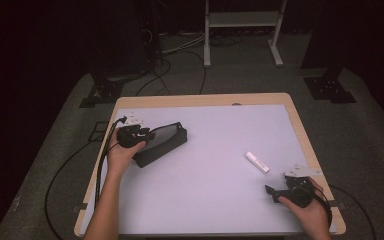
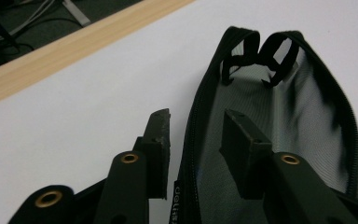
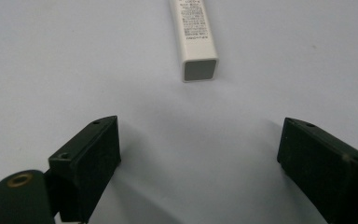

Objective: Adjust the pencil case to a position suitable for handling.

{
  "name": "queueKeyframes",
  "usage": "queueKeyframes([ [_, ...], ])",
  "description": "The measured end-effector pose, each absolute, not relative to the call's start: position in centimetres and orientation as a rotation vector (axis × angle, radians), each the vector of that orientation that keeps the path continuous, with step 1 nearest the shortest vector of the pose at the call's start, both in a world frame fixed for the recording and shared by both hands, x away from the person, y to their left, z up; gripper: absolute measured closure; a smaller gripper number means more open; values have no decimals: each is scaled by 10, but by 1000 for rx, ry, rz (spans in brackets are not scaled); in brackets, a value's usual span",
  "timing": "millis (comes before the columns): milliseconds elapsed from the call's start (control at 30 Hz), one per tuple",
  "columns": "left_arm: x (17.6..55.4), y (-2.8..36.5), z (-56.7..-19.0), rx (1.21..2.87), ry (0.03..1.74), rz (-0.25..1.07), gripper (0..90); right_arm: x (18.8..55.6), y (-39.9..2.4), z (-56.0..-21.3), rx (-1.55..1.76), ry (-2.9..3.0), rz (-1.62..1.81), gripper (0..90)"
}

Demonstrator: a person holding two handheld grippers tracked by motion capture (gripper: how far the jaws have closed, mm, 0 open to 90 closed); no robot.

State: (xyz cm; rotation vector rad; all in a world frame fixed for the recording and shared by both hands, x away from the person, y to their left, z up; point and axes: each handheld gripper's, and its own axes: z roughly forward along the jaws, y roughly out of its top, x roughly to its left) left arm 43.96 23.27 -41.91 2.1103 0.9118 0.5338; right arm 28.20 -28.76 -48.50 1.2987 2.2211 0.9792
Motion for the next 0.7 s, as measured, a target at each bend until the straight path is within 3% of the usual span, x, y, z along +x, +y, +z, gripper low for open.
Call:
queueKeyframes([
  [167,443,230,-424,2127,918,523,660,282,-288,-485,1298,2221,980,119],
  [467,444,233,-426,2110,947,492,812,282,-288,-485,1298,2220,980,119],
  [700,443,233,-425,2103,941,464,878,282,-288,-485,1298,2220,981,119],
])
